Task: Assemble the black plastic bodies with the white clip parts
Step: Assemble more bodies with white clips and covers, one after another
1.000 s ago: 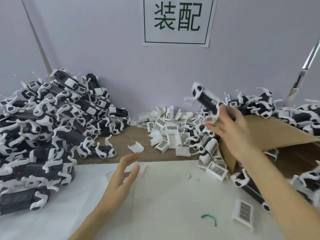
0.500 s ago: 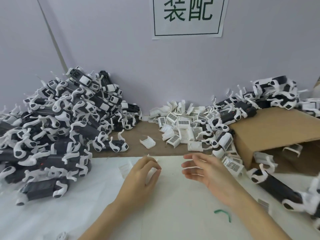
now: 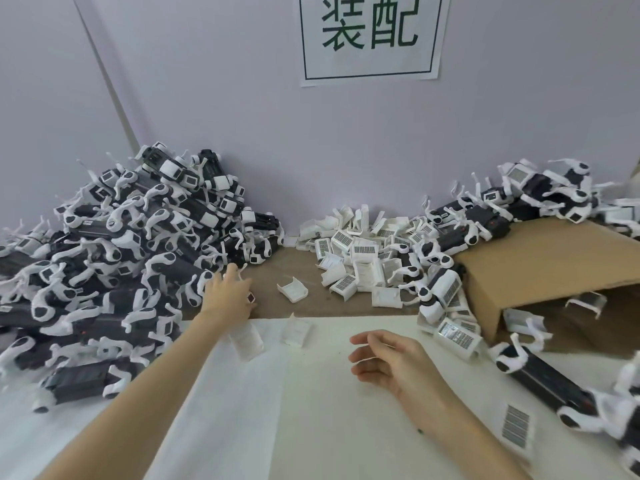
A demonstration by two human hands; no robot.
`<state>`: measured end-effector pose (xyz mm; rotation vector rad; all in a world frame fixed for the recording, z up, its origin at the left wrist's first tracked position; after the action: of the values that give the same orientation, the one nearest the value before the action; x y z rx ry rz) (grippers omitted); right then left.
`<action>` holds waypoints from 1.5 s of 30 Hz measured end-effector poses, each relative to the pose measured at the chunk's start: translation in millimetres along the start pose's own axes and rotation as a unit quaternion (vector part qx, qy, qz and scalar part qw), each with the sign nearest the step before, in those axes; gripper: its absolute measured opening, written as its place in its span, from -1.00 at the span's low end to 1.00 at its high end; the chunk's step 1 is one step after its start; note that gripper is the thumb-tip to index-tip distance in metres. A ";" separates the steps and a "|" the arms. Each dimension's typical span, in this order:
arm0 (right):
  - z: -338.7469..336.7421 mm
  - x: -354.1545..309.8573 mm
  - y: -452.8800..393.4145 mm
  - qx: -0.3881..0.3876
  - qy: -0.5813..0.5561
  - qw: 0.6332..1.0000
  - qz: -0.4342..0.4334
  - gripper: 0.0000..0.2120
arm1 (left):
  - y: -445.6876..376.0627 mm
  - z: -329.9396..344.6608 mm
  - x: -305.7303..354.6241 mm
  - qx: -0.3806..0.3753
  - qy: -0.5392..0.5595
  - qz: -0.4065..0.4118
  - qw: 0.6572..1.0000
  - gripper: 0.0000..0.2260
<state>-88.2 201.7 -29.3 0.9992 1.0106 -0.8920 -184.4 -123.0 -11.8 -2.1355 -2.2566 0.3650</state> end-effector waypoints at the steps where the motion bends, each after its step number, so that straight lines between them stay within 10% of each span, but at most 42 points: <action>1: -0.5 0.3 0.2 -0.001 -0.003 1.000 0.002 -0.73 | -0.8 -2.0 1.8 0.012 0.007 0.008 1.000 -0.68; 5: -1.6 0.5 1.2 -0.005 -0.011 1.000 0.005 -0.73 | 13.8 -16.8 24.7 0.097 0.185 0.089 0.974 -0.79; 9: -2.2 -2.0 0.3 -0.001 -0.093 0.996 0.014 -0.75 | 55.6 -47.1 56.3 0.199 0.484 0.153 0.839 -0.82; 20: 7.9 -4.6 6.9 -0.137 -0.252 0.951 0.118 -0.36 | 131.0 -56.0 116.6 0.098 0.803 0.144 0.569 -0.73; 31: 0.0 -10.3 4.7 -0.116 -0.224 0.966 -0.053 -0.60 | 143.7 -24.2 116.4 0.083 0.805 -0.011 0.587 -0.50; 45: 0.0 -11.2 10.3 -0.055 -0.005 0.993 -0.107 -0.58 | 144.8 -25.9 115.9 0.085 0.735 0.074 0.668 -0.58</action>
<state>-81.9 206.2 -16.2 0.8041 1.1614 -1.0037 -45.5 1.4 -29.6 -1.3874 -0.9732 -0.8453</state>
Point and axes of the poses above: each hand's wrist, its own y-axis away from the middle knuckle, its own z-axis out of the palm, x = y × z, the point moved 1 cm from there along -y, towards the middle knuckle, and after that the axes turned 8 degrees about z, right-handed, at the moved point
